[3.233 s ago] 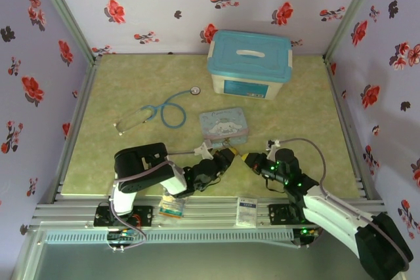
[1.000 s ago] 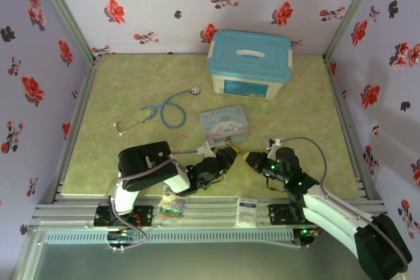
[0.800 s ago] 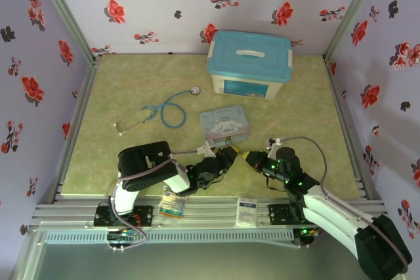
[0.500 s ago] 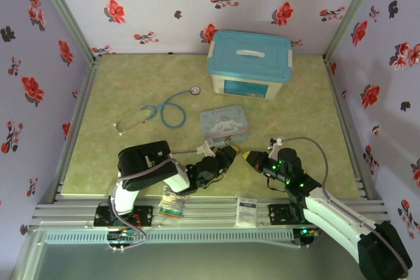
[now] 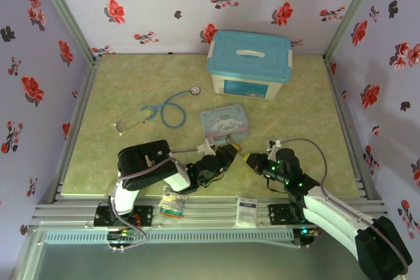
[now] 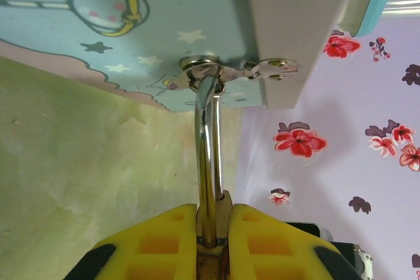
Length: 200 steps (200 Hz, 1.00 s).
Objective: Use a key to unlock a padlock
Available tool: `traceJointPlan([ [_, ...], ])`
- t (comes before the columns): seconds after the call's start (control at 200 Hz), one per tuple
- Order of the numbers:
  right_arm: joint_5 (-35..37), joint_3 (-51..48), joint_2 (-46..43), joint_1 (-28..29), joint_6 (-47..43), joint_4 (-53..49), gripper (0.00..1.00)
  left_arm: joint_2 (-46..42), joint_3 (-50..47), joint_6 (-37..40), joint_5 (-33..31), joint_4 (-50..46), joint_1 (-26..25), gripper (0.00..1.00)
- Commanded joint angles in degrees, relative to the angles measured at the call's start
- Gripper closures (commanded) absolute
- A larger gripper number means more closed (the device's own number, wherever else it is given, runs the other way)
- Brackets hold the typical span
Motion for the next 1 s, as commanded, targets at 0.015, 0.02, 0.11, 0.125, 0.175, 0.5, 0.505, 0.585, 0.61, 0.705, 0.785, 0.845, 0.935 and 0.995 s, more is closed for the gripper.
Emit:
traceJointPlan([
  [0.015, 0.96, -0.79, -1.02, -0.46, 0.11, 2.12, 1.00, -0.31, 2.44, 0.76, 1.07, 3.87, 0.28, 1.00],
  [0.02, 0.91, -0.75, -1.02, -0.42, 0.17, 2.20, 1.00, -0.19, 2.48, 0.71, 1.09, 3.91, 0.28, 1.00],
  [0.11, 0.72, -0.73, -1.31, -0.63, 0.31, 2.01, 1.00, 0.62, 2.47, 0.21, 1.07, 3.95, 0.12, 1.00],
  [0.125, 0.68, -0.78, -1.37, -0.63, 0.32, 1.93, 1.00, 0.68, 2.34, 0.22, 0.91, 3.95, 0.12, 1.00],
  [0.175, 0.62, -0.75, -1.67, -0.68, 0.11, 1.29, 1.00, 0.69, 1.94, -0.12, 0.47, 3.95, 0.12, 1.00],
  [0.5, 0.25, -0.95, -4.12, -2.20, 0.06, -0.94, 1.00, 0.20, 2.00, 0.02, 0.27, 3.96, 0.12, 1.00],
  [0.505, 0.24, -0.96, -4.12, -2.21, 0.10, -0.87, 1.00, 0.20, 2.04, 0.07, 0.34, 3.95, 0.12, 1.00],
  [0.585, 0.10, -0.80, -3.19, -2.39, 0.08, -0.05, 1.00, 0.20, 2.76, -0.11, 0.97, 3.96, 0.02, 1.00],
  [0.61, 0.11, -0.75, -2.83, -2.35, 0.15, 0.34, 1.00, 0.23, 3.09, -0.30, 1.31, 3.95, -0.04, 1.00],
  [0.705, -0.51, -0.66, -1.25, -2.74, 0.61, 2.09, 1.00, 0.11, 4.19, -0.25, 1.97, 3.95, -0.37, 1.00],
  [0.785, -0.51, -0.87, -1.04, -3.31, 1.16, 3.40, 1.00, 0.06, 4.79, 0.17, 2.45, 3.95, -0.63, 1.00],
  [0.845, -0.96, -0.82, -1.46, -3.65, 1.13, 3.46, 1.00, 0.03, 4.43, -0.04, 2.35, 3.95, -0.84, 1.00],
  [0.935, -1.34, -0.89, -3.03, -4.06, 1.02, 1.95, 1.00, -0.17, 2.80, 0.05, 1.00, 4.00, -0.78, 1.00],
  [0.995, -1.51, -0.87, -4.32, -4.30, 0.56, 0.13, 1.00, -0.44, 1.75, 0.81, 0.13, 3.90, -0.61, 1.00],
])
